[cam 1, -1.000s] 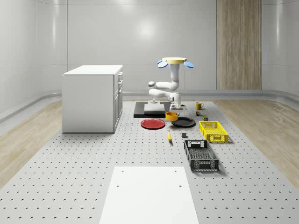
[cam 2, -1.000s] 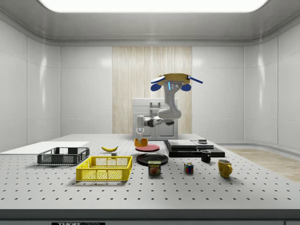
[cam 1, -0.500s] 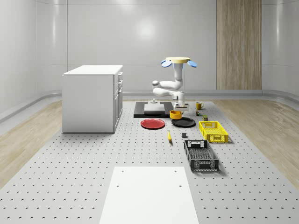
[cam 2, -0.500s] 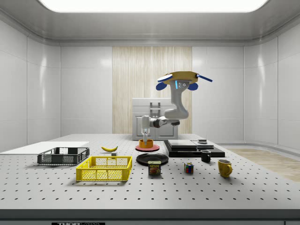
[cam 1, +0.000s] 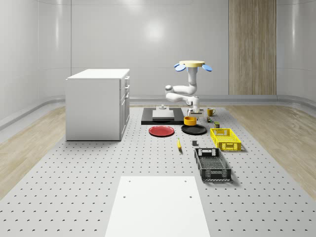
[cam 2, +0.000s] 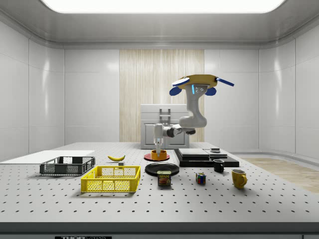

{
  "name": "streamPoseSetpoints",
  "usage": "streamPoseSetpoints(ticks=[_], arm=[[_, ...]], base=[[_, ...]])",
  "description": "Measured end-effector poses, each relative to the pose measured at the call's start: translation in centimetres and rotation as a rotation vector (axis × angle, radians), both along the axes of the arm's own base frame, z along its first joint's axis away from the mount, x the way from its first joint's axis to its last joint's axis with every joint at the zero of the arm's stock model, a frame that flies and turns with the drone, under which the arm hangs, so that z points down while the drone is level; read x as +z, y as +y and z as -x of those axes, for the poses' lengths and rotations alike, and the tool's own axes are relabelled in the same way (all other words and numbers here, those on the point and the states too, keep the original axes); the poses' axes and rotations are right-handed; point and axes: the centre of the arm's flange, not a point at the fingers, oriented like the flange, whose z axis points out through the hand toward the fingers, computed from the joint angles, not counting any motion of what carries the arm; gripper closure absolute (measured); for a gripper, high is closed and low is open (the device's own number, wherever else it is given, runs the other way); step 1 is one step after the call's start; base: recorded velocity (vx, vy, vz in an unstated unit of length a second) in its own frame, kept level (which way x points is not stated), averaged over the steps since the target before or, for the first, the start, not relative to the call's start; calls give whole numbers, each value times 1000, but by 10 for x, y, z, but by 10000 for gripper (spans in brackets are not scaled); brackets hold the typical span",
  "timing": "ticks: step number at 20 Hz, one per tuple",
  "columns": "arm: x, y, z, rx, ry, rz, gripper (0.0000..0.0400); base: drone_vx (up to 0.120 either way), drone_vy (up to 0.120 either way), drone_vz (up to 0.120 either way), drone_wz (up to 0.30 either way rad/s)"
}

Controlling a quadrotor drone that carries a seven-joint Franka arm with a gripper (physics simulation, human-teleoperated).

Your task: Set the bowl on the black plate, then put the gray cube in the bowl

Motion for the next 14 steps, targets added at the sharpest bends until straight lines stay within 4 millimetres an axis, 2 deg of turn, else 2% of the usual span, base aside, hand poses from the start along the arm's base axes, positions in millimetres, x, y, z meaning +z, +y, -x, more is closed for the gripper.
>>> streamPoseSetpoints(ticks=[6, 10, 14], arm=[[0, 0, 0, 0, 0, 0, 300], [2, 0, 0, 0, 0, 0, 300], [14, 0, 0, 0, 0, 0, 300]], base=[[0, 120, -120, 0], [0, 10, -10, 0], [0, 0, 0, 0]])
